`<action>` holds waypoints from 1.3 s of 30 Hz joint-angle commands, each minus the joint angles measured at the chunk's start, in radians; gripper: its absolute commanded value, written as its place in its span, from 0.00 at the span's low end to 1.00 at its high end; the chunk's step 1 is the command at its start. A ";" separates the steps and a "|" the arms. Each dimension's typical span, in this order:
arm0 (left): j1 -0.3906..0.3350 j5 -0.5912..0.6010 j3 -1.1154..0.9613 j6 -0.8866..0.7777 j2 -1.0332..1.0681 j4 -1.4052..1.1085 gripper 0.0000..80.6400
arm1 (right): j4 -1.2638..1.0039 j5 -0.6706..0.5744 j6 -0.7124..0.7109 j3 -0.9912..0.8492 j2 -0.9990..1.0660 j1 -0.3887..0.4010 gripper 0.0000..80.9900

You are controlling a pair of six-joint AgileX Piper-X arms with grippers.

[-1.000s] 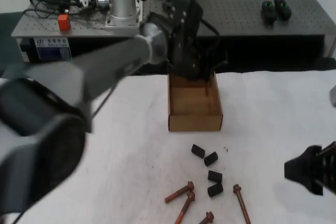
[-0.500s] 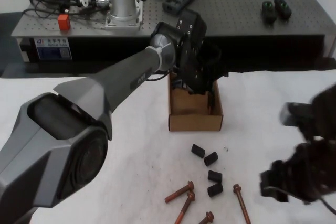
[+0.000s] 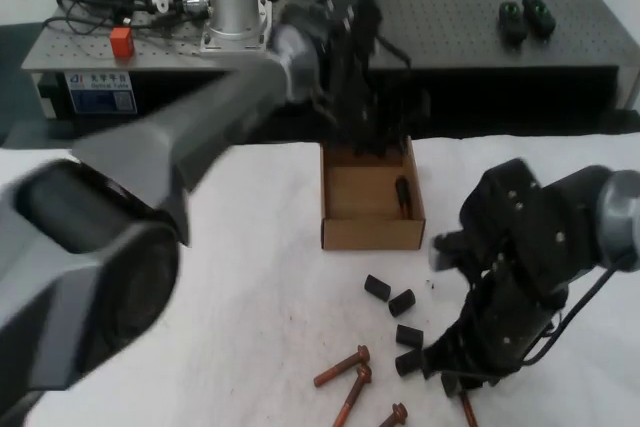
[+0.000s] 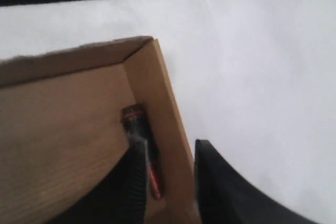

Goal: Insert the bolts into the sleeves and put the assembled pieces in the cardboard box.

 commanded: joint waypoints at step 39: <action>-0.236 -0.210 0.369 0.798 -0.110 0.146 0.41 | 0.201 -0.032 -0.097 0.194 -0.578 -0.372 0.02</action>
